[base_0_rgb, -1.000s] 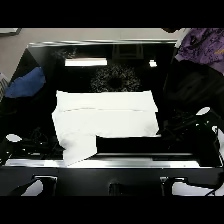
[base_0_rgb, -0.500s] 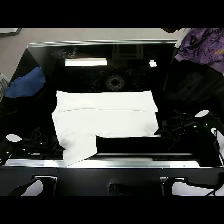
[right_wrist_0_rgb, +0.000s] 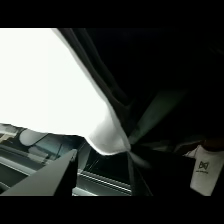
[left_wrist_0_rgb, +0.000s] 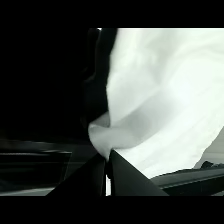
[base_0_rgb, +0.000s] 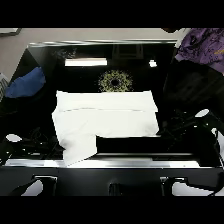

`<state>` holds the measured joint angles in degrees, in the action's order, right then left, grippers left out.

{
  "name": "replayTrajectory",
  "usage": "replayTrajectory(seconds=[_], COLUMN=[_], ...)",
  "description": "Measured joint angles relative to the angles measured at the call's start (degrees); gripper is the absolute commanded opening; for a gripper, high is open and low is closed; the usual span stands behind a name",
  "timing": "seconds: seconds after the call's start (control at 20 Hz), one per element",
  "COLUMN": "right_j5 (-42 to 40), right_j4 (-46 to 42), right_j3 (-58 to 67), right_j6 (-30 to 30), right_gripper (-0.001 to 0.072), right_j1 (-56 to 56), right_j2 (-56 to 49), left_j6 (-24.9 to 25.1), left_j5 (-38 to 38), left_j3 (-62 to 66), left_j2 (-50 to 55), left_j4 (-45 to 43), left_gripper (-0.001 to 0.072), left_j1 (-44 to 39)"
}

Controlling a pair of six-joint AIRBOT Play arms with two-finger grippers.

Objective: Fold the clothes and pants, and hang the long-sleeved shirts on hangers.

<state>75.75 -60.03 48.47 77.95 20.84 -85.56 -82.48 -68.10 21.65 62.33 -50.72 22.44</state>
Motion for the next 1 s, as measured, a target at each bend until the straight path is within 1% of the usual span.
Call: replayTrajectory(seconds=[0.05,0.2,0.4,0.55,1.0], right_j5=[-0.2,-3.4,-5.3,-5.2,-1.4], right_j4=[-0.1,1.3,1.6,1.5,2.5], right_j3=[0.1,1.2,1.9,2.1,2.0], right_j6=[-0.4,-2.2,-3.4,-3.5,-3.6], right_gripper=[0.0446,0.0447,0.0446,0.0446,0.0446], right_j1=[0.0,0.0,0.0,0.0,0.0], right_j2=[0.3,1.3,2.6,3.0,1.5], left_j6=[0.0,0.0,0.0,0.0,0.0], left_j5=[0.0,0.0,0.0,0.0,0.2], left_j3=[0.0,0.0,0.0,0.0,0.0], left_j2=[0.0,0.0,0.0,0.0,0.0], left_j4=[0.0,0.0,0.0,0.0,0.0], left_gripper=[0.0017,0.0017,0.0017,0.0017,0.0017], left_j1=[0.0,0.0,0.0,0.0,0.0])
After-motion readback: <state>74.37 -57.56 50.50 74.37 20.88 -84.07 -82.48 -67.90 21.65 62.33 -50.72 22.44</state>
